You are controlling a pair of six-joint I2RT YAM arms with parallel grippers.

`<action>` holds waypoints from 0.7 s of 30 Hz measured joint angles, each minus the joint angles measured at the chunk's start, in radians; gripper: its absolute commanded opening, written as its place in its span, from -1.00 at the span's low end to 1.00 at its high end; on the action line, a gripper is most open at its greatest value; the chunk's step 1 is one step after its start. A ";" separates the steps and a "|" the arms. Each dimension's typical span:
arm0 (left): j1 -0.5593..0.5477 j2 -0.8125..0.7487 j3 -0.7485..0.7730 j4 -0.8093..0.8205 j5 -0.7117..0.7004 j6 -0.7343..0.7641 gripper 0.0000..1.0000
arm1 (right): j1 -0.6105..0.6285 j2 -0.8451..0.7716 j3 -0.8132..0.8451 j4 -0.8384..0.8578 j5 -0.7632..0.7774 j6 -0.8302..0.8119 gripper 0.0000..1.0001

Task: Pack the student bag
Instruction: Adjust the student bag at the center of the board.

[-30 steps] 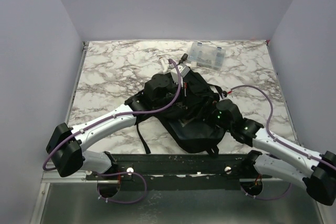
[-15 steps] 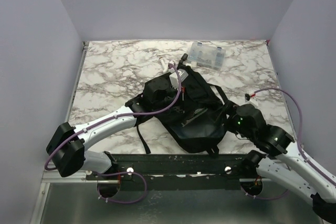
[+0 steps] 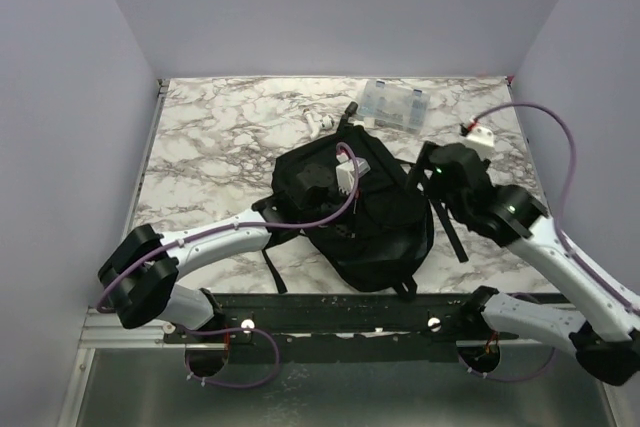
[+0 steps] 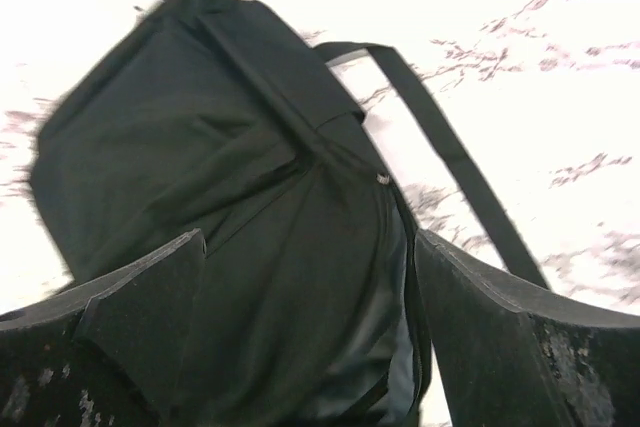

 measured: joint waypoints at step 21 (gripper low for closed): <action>0.047 -0.230 -0.260 0.032 0.013 -0.117 0.96 | -0.233 0.547 0.035 0.098 -0.258 -0.413 0.22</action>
